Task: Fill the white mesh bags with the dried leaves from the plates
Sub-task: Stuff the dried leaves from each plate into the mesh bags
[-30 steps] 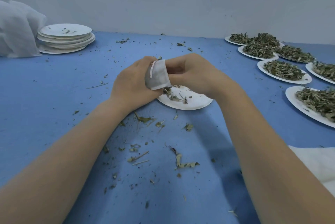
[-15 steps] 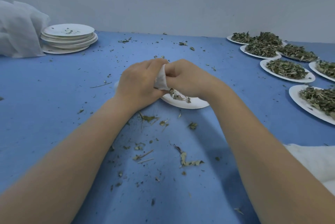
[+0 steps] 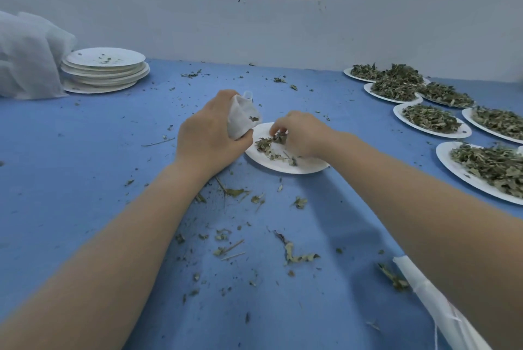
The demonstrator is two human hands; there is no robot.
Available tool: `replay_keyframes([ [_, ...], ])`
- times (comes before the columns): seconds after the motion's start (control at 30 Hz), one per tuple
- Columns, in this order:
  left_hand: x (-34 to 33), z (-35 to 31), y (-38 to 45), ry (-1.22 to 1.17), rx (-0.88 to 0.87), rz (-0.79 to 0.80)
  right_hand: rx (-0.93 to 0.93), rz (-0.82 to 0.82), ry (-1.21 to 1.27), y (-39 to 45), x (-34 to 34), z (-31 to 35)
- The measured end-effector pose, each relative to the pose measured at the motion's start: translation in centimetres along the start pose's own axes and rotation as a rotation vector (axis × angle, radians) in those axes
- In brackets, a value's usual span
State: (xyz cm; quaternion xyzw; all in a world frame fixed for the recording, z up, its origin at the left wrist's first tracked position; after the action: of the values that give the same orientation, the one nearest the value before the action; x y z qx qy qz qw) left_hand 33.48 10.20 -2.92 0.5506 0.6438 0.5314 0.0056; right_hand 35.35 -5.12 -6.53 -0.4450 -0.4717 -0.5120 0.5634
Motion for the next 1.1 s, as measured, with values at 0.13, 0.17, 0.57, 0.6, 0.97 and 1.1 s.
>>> replay_keyframes([
  [0.13, 0.1, 0.2, 0.1, -0.005, 0.006, 0.002, 0.124, -0.023, 0.028, -1.0, 0.6, 0.6],
  [0.17, 0.1, 0.1, 0.0, -0.006, 0.004, 0.002, 0.154, -0.017, 0.047, -1.1, 0.8, 1.0],
  [0.57, -0.5, 0.3, -0.1, 0.008, 0.009, 0.043, 0.134, -0.08, 0.042, -3.3, 2.8, -1.7],
  [0.6, -0.5, 0.3, -0.1, 0.013, 0.004, 0.045, 0.068, -0.074, -0.017, -3.0, 2.8, -2.5],
  [0.97, -0.8, 0.4, -0.2, 0.031, 0.001, 0.059, -0.055, 0.051, 0.104, -2.6, 0.9, -1.8],
  [1.1, -0.8, 0.2, -0.3, 0.034, -0.006, 0.067, 0.04, 0.071, 0.124, -2.5, 0.5, -0.4],
])
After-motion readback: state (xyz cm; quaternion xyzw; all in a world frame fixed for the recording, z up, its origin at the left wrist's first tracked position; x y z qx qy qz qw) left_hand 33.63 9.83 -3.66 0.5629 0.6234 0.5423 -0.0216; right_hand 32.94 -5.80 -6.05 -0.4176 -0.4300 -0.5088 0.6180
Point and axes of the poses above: each hand's wrist, its own y-axis towards the middle knuckle, its own x-axis out of the back of the hand, z = x × y, the point moved 9 cm from there along y, towards the middle knuckle, and after that the axes turned 1 degree about -y, right-handed, at the moved point
